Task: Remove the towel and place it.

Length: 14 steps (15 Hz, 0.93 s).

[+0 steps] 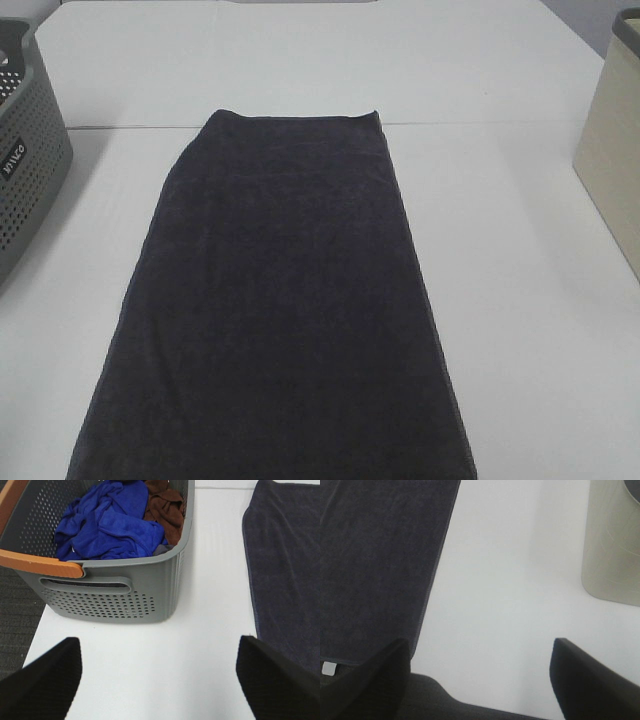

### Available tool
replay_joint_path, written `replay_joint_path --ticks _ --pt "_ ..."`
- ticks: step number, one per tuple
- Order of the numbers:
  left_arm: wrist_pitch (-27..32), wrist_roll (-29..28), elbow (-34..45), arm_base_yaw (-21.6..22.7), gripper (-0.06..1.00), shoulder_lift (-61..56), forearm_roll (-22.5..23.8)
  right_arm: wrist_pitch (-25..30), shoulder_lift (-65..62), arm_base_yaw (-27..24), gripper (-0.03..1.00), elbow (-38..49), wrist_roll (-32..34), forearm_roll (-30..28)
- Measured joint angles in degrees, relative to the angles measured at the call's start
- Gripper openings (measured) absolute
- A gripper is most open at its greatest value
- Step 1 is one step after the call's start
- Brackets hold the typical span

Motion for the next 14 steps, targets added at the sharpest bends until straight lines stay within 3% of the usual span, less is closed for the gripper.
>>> replay_joint_path --ticks 6,9,14 --pt "1.1 0.9 6.4 0.0 0.79 -17.5 0.1 -0.5 -16.2 0.0 0.75 5.8 -0.8 0.0" --pt "5.3 1.2 8.5 0.0 0.79 -24.0 0.0 -0.5 -19.7 0.0 0.75 6.2 -1.7 0.0" --pt "5.6 8.2 10.4 0.0 0.79 -24.4 -5.6 -0.3 -20.6 0.0 0.75 6.4 -2.7 -2.0"
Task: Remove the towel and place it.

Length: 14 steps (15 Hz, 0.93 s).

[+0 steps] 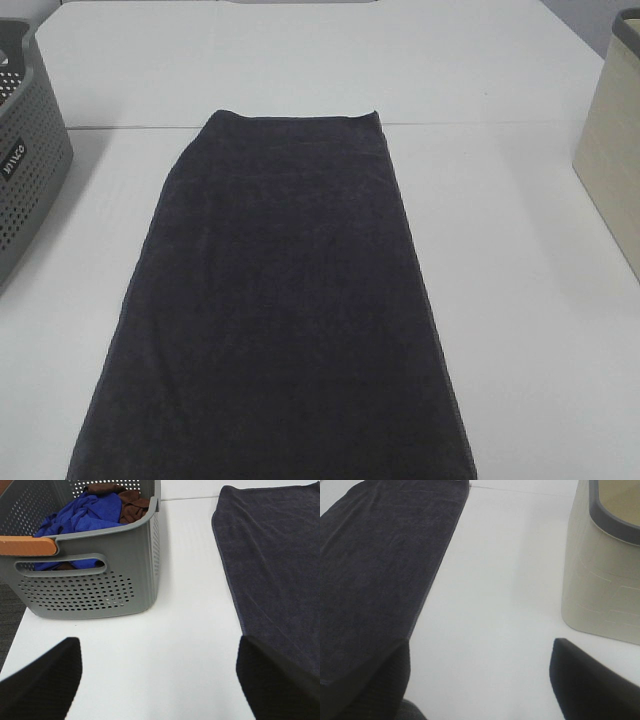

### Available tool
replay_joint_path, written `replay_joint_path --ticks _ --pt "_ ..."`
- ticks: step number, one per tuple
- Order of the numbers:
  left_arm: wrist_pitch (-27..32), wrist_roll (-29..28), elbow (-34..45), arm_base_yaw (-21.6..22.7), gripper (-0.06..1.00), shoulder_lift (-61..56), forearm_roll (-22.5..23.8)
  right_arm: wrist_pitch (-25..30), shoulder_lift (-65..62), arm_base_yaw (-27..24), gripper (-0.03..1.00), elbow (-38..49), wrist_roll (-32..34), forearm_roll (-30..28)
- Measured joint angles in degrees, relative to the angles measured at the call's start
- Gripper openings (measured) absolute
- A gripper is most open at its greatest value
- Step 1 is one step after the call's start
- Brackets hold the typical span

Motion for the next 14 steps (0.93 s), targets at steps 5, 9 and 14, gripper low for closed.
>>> replay_joint_path --ticks 5,9,14 --pt "-0.1 -1.9 0.0 0.0 0.79 0.0 -0.3 0.0 0.0 0.0 0.75 0.0 0.0 -0.2" --pt "-0.1 -2.3 0.0 0.0 0.79 0.0 -1.7 0.0 0.0 0.0 0.75 0.0 0.0 -2.4" --pt "-0.1 -2.3 0.0 0.0 0.79 0.0 -2.6 0.1 0.0 0.0 0.75 0.0 0.0 -2.5"
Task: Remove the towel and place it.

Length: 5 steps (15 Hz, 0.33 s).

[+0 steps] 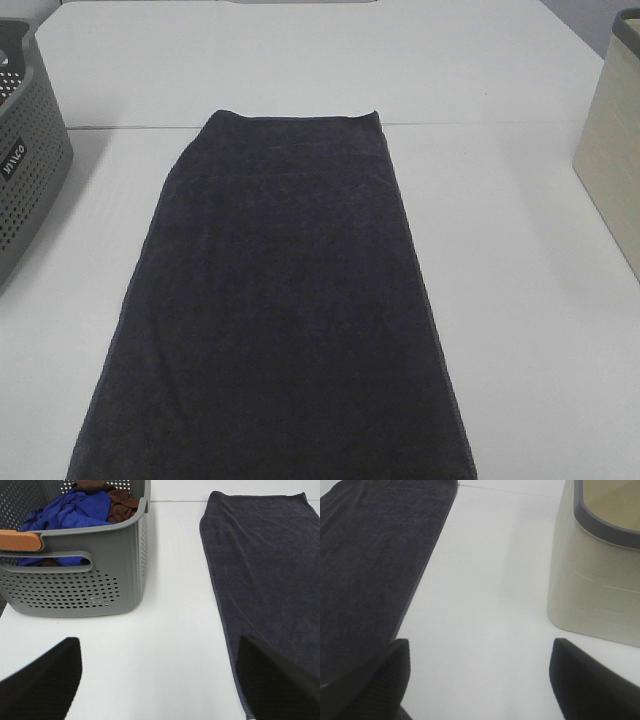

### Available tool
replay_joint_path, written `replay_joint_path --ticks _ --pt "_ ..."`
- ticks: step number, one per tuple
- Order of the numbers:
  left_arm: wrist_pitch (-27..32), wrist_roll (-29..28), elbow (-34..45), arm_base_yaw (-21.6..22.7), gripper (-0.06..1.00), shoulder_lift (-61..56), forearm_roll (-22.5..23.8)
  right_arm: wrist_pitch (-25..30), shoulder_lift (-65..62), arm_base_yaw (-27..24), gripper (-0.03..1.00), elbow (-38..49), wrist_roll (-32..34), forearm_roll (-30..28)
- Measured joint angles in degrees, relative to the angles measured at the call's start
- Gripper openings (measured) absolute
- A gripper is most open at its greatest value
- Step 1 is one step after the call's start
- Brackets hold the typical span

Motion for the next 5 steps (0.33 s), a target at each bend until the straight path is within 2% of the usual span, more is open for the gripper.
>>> replay_joint_path --ticks 5 --pt "0.0 0.0 0.0 0.0 0.79 0.0 0.0 0.0 0.0 0.0 0.75 0.0 0.0 0.0"
